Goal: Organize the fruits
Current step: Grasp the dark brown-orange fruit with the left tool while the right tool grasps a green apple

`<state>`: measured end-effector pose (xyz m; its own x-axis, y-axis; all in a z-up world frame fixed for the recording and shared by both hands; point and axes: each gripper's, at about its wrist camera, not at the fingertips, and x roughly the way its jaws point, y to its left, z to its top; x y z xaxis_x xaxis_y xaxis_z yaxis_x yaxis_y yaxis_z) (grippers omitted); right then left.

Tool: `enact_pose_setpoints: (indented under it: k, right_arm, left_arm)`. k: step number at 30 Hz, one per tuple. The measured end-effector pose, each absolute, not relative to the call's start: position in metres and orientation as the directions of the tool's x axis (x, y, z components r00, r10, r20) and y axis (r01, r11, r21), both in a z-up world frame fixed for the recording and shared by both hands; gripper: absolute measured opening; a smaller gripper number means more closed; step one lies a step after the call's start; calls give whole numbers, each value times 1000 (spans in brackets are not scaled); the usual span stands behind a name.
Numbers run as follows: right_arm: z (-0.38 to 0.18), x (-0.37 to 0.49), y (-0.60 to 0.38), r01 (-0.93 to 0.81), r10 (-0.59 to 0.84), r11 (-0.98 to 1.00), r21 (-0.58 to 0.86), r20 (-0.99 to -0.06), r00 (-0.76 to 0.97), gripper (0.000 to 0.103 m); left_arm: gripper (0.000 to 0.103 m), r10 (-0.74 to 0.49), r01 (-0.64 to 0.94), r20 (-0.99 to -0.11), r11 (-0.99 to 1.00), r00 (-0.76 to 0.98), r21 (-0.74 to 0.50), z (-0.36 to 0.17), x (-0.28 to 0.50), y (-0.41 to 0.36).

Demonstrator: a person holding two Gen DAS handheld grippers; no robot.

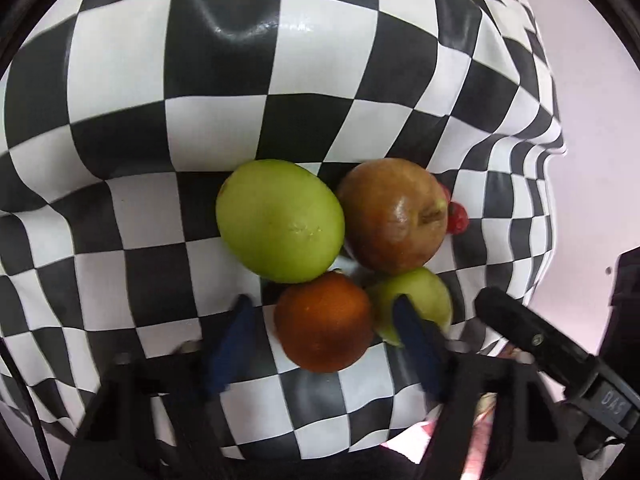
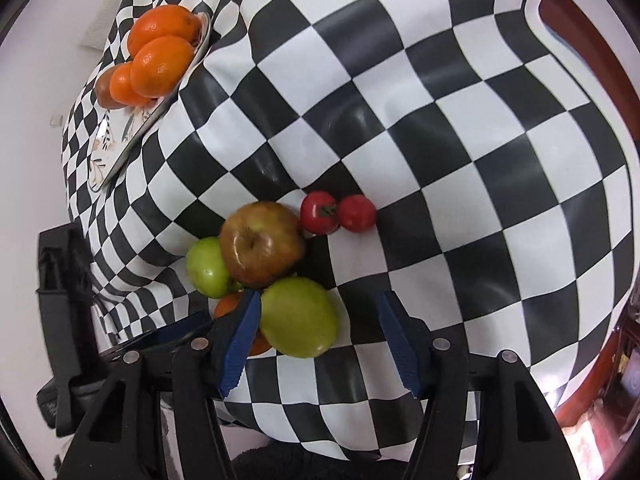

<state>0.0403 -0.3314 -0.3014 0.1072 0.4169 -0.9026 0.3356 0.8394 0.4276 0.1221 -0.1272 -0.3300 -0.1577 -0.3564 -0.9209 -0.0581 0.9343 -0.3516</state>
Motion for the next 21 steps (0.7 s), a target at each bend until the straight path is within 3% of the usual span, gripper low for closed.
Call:
enact_pose_setpoints:
  k: [4, 10, 15, 21]
  right_arm:
    - [-313, 44, -327, 352, 472, 809, 470, -877, 87, 65]
    - [-329, 48, -308, 337, 508, 803, 491, -860, 42, 65]
    - [-341, 51, -293, 312, 481, 829, 464, -876, 24, 65]
    - [-344, 53, -283, 289, 451, 852, 436, -892, 17, 64]
  left_arm:
    - [50, -326, -10, -933, 944, -150, -328, -325, 117, -132]
    - [49, -140, 92, -987, 985, -83, -148, -299, 102, -111]
    - [52, -235, -16, -965, 972, -117, -235, -317, 105, -89]
    - [52, -235, -49, -967, 972, -96, -232, -323, 110, -94]
